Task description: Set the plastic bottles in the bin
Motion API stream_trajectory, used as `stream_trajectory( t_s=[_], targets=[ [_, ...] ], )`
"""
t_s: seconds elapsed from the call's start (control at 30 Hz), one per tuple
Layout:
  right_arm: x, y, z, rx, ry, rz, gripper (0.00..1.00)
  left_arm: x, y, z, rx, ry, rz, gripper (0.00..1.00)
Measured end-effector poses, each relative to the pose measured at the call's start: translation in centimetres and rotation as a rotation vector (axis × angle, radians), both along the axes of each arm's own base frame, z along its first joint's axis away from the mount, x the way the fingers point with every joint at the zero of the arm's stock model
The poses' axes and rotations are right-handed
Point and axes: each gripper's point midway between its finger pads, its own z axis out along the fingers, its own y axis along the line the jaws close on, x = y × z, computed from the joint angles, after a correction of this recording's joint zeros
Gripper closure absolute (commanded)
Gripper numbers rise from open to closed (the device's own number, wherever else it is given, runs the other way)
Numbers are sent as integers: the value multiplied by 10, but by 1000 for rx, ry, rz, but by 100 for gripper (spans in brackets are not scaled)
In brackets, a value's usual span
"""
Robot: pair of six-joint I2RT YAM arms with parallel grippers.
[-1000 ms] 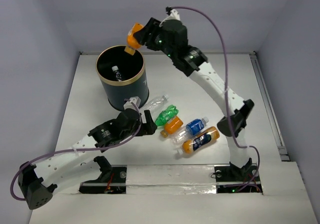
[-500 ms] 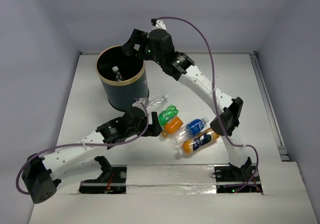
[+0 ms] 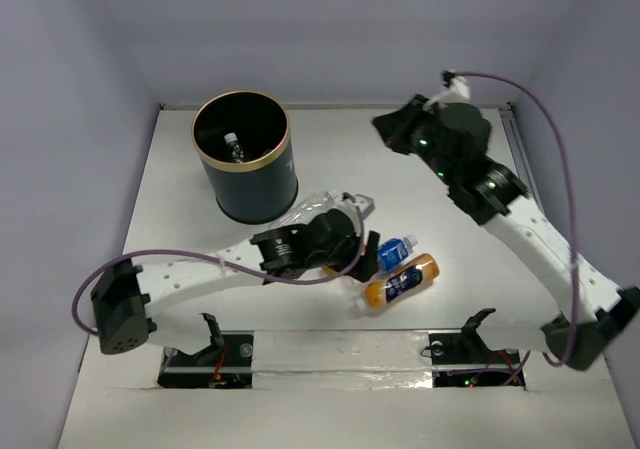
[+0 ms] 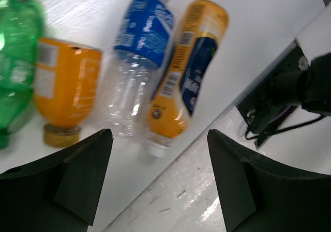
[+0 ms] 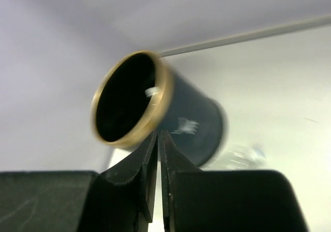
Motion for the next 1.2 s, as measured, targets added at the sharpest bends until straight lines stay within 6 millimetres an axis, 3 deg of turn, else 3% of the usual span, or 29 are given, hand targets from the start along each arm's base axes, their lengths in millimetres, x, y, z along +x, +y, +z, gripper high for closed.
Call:
stream_trajectory(
  t_s=[0.17,0.4,0.63,0.97,1.1,1.13,1.2],
  targets=[
    [-23,-101,-28,-8,31,-190,87,-29,-62,6,13,-37,-156,30],
    [-77,-148,-17,-12,-5,-256,86,-42,-125,-30,120,-59,-255,27],
    [-109,-167,-14,-26,-21,-264,86,-21,-143,-69,246,-79,-197,22],
    [-121,-169,-44,-82,43,-238,82,-17,-142,-109,334,-59,-177,24],
    [-118,-168,-47,-100,55,-234,54,-28,-143,-125,355,-30,-201,27],
    [-117,-168,-48,-107,58,-234,46,-31,-143,-128,358,-25,-211,35],
    [-115,-167,-47,-120,62,-234,40,-40,-146,-131,354,-15,-228,44]
  ],
)
